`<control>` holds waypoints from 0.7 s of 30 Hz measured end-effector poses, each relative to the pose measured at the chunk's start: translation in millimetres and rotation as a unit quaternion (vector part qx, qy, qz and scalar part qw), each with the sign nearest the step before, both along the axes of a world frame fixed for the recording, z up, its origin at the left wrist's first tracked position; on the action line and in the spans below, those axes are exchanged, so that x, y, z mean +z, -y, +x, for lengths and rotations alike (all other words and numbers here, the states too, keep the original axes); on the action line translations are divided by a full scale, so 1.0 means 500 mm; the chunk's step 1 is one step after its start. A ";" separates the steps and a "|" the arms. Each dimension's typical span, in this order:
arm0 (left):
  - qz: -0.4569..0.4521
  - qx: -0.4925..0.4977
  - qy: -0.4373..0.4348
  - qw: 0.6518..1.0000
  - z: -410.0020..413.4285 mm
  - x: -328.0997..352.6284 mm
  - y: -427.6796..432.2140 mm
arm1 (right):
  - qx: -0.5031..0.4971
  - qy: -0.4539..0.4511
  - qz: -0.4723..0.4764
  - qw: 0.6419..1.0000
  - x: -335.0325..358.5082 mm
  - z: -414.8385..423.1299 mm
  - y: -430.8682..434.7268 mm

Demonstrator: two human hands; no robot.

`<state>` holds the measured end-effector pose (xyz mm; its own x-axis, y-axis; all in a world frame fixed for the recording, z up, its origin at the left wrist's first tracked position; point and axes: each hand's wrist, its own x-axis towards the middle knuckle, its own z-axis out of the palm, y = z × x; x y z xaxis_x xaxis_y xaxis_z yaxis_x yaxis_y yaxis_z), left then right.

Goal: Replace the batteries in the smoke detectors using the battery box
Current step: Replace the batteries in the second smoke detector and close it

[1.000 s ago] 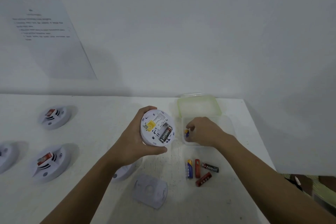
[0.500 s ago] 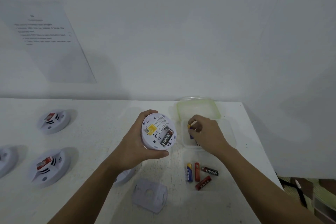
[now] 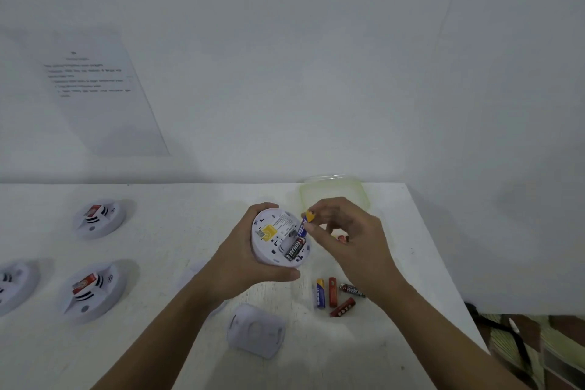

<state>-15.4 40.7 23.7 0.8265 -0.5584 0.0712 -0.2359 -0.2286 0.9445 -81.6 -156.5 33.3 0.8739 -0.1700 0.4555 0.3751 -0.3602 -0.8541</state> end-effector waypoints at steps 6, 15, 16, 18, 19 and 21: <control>0.010 -0.003 0.003 1.000 -0.015 0.001 0.000 | -0.005 0.075 -0.131 0.989 -0.025 -0.021 -0.011; -0.003 -0.013 0.012 1.000 -0.025 0.008 -0.004 | 0.059 0.009 -0.101 0.993 -0.020 -0.024 -0.019; -0.004 -0.017 0.013 1.000 -0.025 0.010 -0.006 | 0.052 -0.012 -0.073 0.996 -0.016 -0.023 -0.021; -0.005 -0.026 0.016 1.000 -0.024 0.012 -0.010 | 0.021 -0.063 -0.037 0.997 -0.009 -0.021 -0.021; -0.005 -0.030 0.018 0.999 -0.025 0.013 -0.012 | 0.008 -0.096 -0.027 0.995 -0.005 -0.020 -0.020; -0.003 -0.031 0.024 0.999 -0.027 0.014 -0.014 | 0.003 -0.168 0.001 0.986 0.003 -0.019 -0.017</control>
